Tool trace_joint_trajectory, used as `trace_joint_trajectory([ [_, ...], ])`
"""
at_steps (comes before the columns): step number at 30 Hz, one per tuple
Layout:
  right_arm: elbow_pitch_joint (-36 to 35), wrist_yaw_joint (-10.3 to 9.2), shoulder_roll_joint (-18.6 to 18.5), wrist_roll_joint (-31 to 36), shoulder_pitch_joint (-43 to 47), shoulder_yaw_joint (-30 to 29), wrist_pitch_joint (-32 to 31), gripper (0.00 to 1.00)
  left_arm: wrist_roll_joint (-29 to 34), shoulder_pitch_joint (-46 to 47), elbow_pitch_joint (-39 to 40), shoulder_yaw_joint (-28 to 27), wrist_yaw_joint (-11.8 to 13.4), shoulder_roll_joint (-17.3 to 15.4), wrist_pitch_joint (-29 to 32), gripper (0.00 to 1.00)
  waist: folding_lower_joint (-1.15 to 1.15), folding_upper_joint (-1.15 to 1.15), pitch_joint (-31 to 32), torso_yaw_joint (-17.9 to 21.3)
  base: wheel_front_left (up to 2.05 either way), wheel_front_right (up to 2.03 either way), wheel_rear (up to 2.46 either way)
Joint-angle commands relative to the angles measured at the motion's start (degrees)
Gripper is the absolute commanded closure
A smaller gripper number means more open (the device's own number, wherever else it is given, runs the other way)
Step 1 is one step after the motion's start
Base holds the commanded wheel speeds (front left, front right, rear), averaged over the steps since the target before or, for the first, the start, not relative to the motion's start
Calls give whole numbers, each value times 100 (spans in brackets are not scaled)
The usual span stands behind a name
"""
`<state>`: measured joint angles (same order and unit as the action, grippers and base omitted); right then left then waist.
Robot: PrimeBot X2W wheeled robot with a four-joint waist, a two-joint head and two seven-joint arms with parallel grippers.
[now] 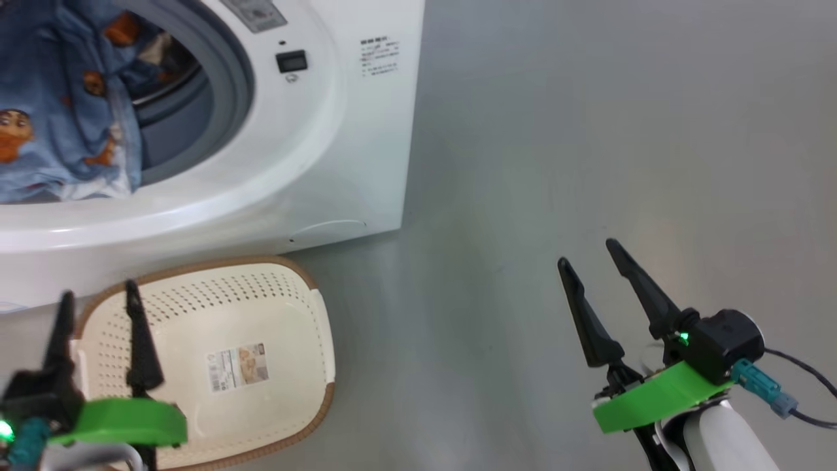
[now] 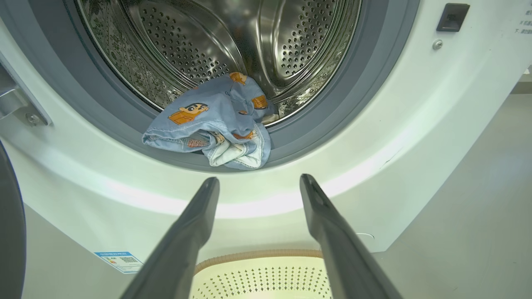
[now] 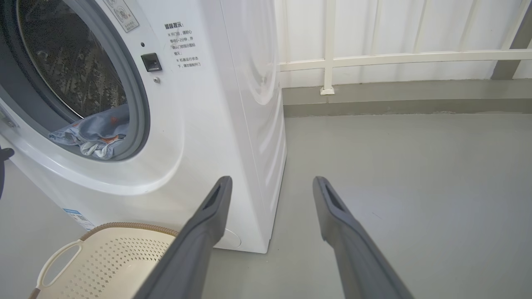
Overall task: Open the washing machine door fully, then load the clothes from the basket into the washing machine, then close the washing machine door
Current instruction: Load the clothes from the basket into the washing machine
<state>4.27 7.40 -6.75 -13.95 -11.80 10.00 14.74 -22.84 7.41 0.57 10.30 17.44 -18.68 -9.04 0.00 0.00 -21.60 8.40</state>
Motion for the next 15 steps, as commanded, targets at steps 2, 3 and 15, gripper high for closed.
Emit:
trace_joint_trajectory([
  [2,-112,9,-46,84,219,83,26,0,46,-165,152,-91,57,-28,-95,0,0,0,238,-161,0,0,0],
  [3,-107,9,-58,91,252,80,26,0,49,-217,133,-61,60,-8,-109,0,0,0,282,-181,0,0,0],
  [15,-69,9,-113,196,562,37,26,0,-75,-621,-54,126,14,162,-198,0,0,0,708,-373,0,0,0],
])
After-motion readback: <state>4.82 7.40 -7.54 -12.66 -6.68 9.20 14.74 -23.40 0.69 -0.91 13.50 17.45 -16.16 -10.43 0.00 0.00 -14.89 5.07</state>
